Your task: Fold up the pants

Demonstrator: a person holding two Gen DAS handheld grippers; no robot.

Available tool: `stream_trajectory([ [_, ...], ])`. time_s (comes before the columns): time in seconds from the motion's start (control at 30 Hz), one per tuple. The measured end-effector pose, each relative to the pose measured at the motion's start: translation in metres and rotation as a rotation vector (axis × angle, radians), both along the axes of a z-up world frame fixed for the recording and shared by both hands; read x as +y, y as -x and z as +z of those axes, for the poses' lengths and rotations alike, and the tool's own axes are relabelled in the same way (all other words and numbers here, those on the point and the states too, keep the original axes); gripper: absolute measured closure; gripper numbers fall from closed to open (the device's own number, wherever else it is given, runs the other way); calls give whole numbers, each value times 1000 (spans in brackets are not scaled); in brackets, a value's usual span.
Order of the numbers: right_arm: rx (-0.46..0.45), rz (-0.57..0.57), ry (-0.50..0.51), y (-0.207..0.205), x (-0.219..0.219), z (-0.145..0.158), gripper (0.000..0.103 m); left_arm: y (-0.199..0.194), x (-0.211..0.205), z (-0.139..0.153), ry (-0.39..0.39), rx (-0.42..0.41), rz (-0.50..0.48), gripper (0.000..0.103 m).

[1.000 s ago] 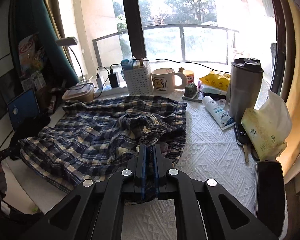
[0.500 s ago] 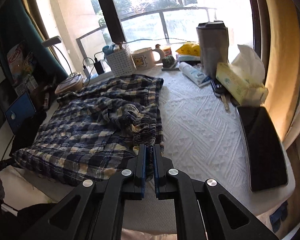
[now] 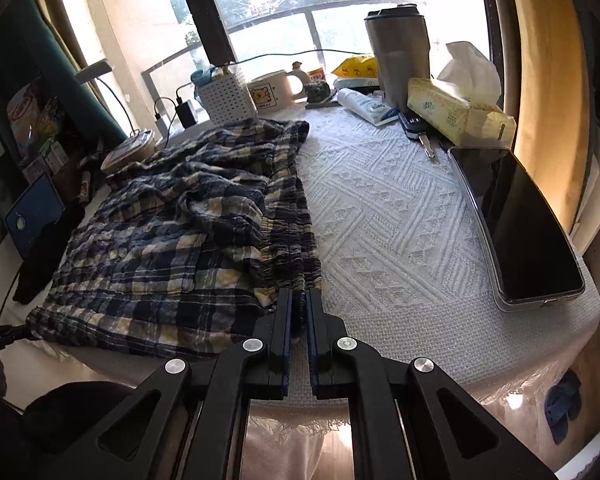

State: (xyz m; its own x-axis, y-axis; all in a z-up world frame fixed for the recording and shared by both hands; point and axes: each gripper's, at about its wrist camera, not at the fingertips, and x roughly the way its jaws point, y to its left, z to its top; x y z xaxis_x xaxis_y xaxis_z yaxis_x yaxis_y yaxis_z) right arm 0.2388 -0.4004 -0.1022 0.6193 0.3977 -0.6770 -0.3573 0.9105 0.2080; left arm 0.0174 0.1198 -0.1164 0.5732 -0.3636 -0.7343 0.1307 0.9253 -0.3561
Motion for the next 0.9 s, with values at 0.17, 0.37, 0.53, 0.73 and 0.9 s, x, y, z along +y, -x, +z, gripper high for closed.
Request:
stream_trajectory([
  [0.17, -22, 11, 24, 3, 1, 12, 96, 5, -1, 19, -73, -48, -91, 91],
  [0.37, -54, 14, 59, -17, 8, 23, 81, -11, 38, 36, -110, -120, 43, 66],
  [0.53, -111, 43, 19, -47, 22, 41, 5, -71, 49, 40, -130, -168, 152, 55],
  [0.73, -144, 79, 77, -83, 62, 54, 5, -144, 35, 21, -106, -156, 131, 52],
  [0.9, -131, 254, 128, -82, 127, 42, 16, -180, 33, -10, -121, -43, 189, 45],
])
